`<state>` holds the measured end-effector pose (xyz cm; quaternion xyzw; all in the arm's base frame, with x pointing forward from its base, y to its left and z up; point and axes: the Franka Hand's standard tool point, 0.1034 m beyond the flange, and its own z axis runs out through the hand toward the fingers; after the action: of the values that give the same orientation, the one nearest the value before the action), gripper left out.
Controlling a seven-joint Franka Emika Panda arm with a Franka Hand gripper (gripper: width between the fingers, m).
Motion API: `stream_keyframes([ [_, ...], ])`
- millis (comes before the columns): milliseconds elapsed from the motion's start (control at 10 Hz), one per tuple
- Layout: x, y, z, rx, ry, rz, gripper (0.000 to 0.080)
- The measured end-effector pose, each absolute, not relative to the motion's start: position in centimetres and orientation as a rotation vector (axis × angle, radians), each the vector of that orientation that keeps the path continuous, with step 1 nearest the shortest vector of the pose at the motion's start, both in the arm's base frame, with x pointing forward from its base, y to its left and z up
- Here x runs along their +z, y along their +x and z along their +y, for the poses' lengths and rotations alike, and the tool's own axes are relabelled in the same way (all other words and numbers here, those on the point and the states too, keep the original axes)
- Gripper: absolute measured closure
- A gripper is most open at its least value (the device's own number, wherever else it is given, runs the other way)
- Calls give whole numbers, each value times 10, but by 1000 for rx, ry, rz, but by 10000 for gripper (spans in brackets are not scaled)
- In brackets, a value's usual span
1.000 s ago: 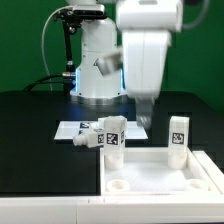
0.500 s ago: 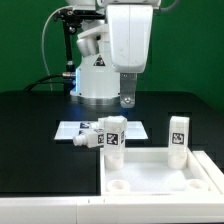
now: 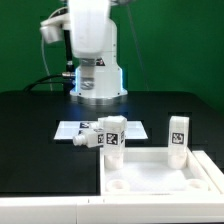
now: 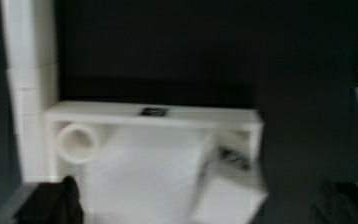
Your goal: Assemble square table
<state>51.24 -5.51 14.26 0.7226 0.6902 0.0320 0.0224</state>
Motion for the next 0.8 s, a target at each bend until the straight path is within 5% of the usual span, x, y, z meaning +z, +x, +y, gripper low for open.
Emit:
stream_keyframes([
  [400,138,511,-55,91,2249,2135,150],
  [800,87,461,-40,-25,2329,2090,150],
])
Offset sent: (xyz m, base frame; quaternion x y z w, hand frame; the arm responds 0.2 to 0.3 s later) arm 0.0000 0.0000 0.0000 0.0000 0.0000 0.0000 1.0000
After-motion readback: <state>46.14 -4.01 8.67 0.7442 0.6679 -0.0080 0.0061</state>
